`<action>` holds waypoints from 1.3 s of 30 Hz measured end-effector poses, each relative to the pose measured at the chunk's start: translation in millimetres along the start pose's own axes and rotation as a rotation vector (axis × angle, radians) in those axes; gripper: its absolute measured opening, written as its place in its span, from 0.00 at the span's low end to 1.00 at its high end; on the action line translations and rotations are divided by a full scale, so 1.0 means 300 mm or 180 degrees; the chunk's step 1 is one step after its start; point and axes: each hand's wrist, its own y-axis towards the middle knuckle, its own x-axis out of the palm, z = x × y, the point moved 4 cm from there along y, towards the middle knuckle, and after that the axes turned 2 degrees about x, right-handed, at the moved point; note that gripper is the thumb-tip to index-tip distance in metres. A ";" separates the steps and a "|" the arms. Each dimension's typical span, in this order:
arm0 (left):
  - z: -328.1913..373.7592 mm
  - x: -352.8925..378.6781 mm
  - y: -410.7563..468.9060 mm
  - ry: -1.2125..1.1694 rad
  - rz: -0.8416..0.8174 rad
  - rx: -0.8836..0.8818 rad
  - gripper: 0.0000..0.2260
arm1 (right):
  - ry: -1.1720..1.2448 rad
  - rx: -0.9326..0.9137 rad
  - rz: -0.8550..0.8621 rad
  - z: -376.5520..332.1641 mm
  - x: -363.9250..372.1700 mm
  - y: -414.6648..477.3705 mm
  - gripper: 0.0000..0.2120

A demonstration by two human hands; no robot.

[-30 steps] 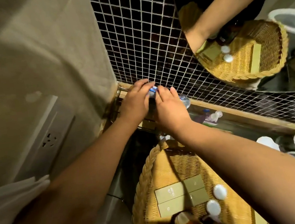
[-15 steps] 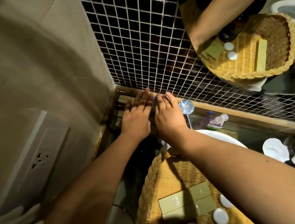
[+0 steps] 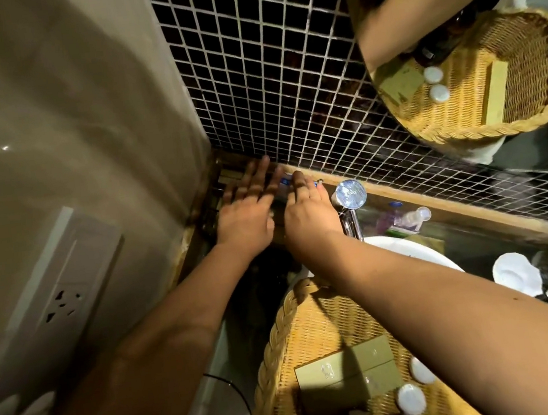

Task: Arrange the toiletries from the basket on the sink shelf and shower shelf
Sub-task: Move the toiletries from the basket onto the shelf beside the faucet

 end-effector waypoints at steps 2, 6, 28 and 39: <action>-0.002 0.002 -0.013 0.0081 -0.0038 -0.0014 0.48 | 0.0089 0.0030 0.0058 -0.003 0.008 -0.015 0.29; -0.024 0.024 -0.047 0.0211 -0.0193 -0.0081 0.42 | -0.0057 0.0023 0.0068 -0.012 0.023 -0.027 0.31; 0.008 0.060 -0.073 0.0167 -0.0341 -0.0063 0.32 | 0.0481 -0.0221 -0.0158 -0.023 0.069 0.027 0.35; 0.038 0.068 -0.052 0.0019 -0.0266 -0.0077 0.43 | -0.0424 -0.0297 0.0293 -0.056 0.097 0.044 0.40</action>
